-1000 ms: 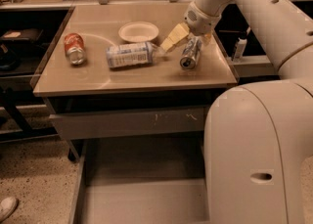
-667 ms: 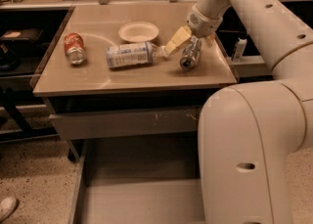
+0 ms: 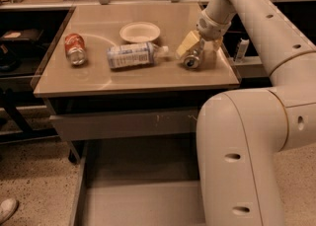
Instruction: Place redbull can into middle drawer
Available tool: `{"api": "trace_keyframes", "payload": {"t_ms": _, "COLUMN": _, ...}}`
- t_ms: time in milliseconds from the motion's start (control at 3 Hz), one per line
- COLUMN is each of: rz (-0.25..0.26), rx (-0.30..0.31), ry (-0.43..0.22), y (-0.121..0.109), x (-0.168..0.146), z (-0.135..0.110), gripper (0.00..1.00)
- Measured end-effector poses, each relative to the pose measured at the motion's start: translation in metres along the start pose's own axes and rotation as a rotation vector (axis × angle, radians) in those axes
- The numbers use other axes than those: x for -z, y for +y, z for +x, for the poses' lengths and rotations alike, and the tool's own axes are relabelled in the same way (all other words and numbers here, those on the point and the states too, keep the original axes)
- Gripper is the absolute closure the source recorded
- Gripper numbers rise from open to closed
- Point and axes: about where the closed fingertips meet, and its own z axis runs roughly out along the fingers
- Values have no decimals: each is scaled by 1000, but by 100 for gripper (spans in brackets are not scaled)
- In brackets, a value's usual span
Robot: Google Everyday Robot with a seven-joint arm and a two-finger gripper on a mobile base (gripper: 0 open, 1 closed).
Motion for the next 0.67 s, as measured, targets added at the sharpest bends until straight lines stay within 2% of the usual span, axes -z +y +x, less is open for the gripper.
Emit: {"api": "trace_keyframes", "payload": {"t_ms": 667, "rz": 1, "rx": 1, "ry": -5, "y": 0, "x": -1, "z": -2, "gripper": 66}}
